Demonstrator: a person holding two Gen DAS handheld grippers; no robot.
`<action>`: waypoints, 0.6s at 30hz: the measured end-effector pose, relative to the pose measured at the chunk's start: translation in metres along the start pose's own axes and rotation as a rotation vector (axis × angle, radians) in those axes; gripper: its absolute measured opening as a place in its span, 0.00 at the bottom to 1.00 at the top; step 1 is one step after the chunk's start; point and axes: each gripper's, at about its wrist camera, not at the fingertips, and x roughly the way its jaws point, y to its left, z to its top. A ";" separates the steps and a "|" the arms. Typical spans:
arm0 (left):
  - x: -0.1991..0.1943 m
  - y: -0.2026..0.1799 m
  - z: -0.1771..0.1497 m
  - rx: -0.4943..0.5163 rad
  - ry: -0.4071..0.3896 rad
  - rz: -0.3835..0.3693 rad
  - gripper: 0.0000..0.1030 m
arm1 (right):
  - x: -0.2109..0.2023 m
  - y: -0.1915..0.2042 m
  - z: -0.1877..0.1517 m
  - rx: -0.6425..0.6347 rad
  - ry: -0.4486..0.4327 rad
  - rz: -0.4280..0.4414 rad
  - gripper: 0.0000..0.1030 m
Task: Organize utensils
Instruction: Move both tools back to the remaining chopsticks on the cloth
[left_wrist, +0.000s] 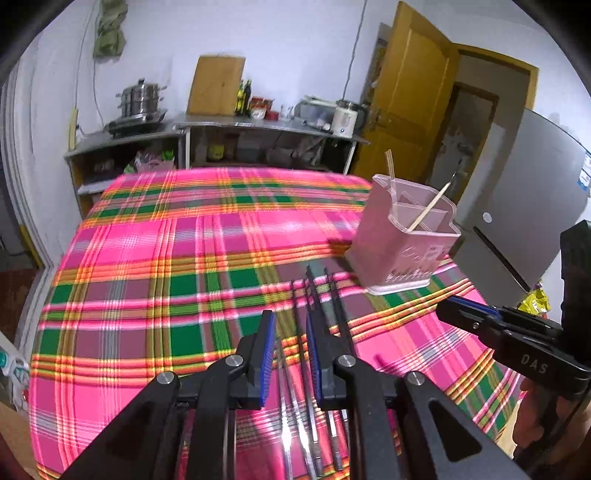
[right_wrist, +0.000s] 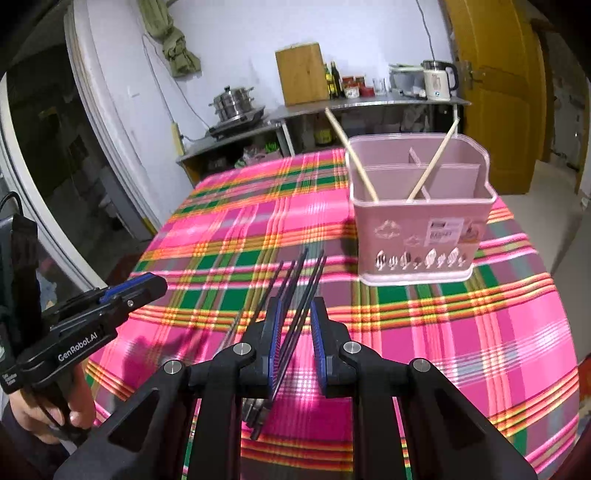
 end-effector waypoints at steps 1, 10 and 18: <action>0.006 0.006 -0.003 -0.011 0.015 0.002 0.16 | 0.007 0.000 -0.002 0.000 0.014 -0.001 0.16; 0.051 0.024 -0.032 -0.047 0.143 -0.011 0.16 | 0.048 -0.001 -0.011 0.000 0.098 0.003 0.16; 0.065 0.025 -0.050 -0.038 0.208 -0.018 0.16 | 0.063 0.005 -0.014 -0.007 0.122 0.020 0.16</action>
